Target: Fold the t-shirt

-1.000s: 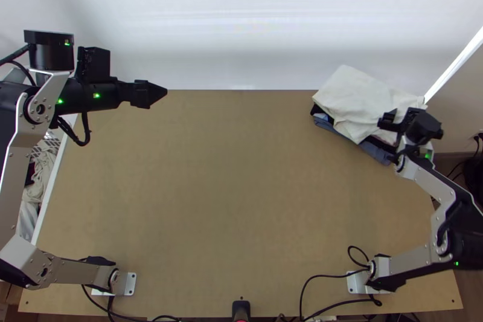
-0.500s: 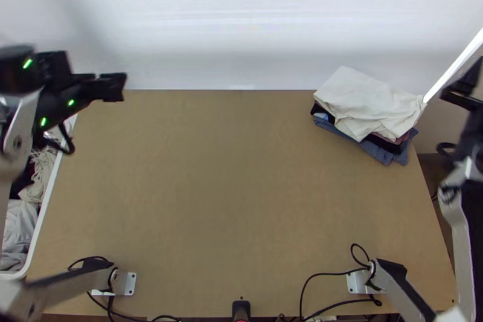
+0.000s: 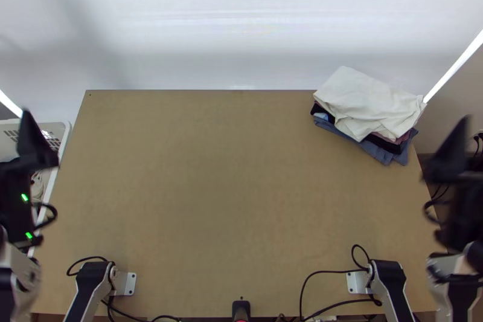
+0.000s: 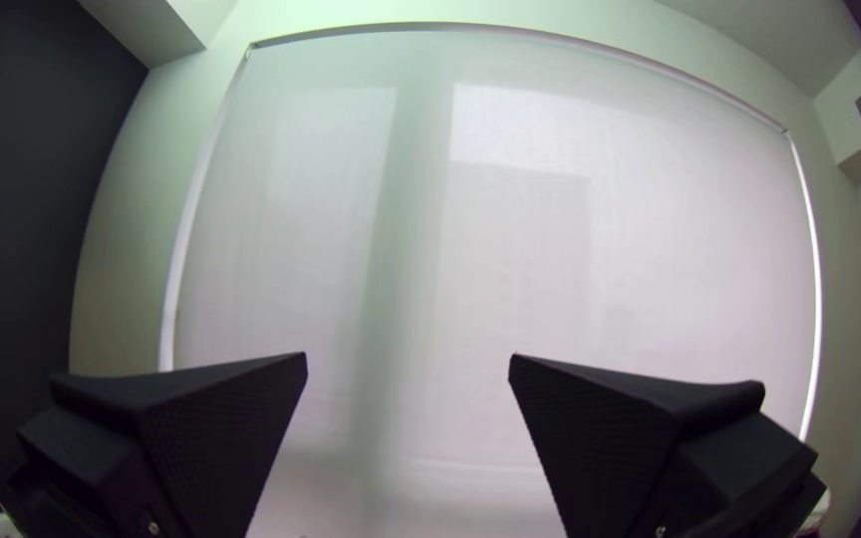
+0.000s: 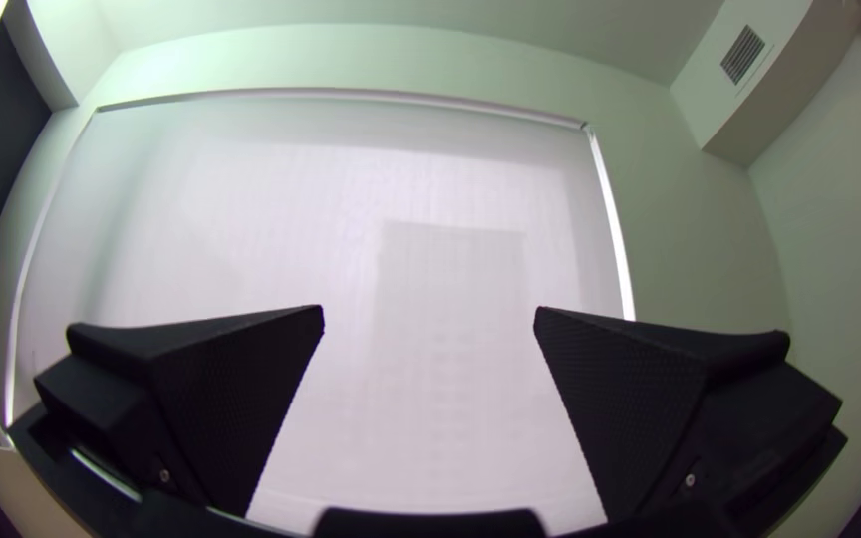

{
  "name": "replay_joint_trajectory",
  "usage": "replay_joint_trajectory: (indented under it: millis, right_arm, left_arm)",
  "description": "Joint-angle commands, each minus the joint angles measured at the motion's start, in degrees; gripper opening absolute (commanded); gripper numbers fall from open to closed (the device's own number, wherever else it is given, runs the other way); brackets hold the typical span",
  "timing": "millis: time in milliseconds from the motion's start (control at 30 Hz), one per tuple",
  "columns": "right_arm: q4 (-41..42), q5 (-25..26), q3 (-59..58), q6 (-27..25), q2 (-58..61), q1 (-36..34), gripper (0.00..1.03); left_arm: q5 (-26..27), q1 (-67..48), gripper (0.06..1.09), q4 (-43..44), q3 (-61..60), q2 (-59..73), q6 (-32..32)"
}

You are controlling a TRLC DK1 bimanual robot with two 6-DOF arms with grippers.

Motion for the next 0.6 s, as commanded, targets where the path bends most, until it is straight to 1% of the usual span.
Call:
replay_joint_trajectory:
  millis: [0, 67, 100, 200, 233, 267, 300, 333, 367, 433, 567]
  right_arm:
    - [-1.28, -0.26, -8.42, 0.82, -6.79, 2.76, 0.99]
    - [-3.22, -0.17, -12.47, 0.82, -11.27, 3.82, 0.99]
    - [-3.92, -0.17, -14.66, 0.82, -13.65, 3.99, 0.99]
    - [-5.94, -0.17, -21.43, 0.73, -21.03, 3.99, 0.99]
    - [-6.82, -0.17, -23.45, 1.53, -22.96, 4.17, 0.99]
    - [-7.61, 0.09, -24.24, 2.76, -23.05, 4.26, 0.99]
    - [-10.34, 0.53, -24.68, 3.37, -22.87, 3.90, 0.99]
    - [-12.71, 0.62, -25.39, 4.51, -22.87, 3.82, 0.99]
    - [-13.68, 0.71, -26.62, 6.80, -22.87, 3.82, 0.99]
    - [-14.03, 0.79, -30.31, 7.41, -22.96, 3.46, 0.99]
    - [-17.02, 0.79, -35.93, 8.91, -22.96, 3.11, 0.99]
  left_arm:
    - [0.01, 4.35, 1.04, 7.97, -11.63, -7.45, 4.76]
    - [0.54, 5.93, 1.04, 13.07, -19.98, -13.17, 7.57]
    - [0.62, 6.11, 1.04, 13.59, -23.50, -16.33, 8.01]
    - [0.89, 6.11, 1.04, 12.19, -31.32, -24.94, 9.07]
    - [0.80, 6.02, 1.04, 12.54, -33.87, -26.35, 9.16]
    - [0.19, 6.11, 1.04, 10.69, -34.48, -26.35, 9.33]
    - [-0.25, 6.55, 1.04, 8.50, -34.66, -26.26, 8.54]
    - [-0.78, 7.07, 1.04, 8.41, -36.06, -26.26, 7.49]
    - [-0.87, 7.51, 1.04, 8.06, -37.47, -26.26, 7.49]
    - [-0.69, 7.78, 1.04, 7.71, -39.76, -26.26, 6.87]
    - [-0.17, 7.51, 1.04, 5.95, -44.68, -26.26, 2.56]
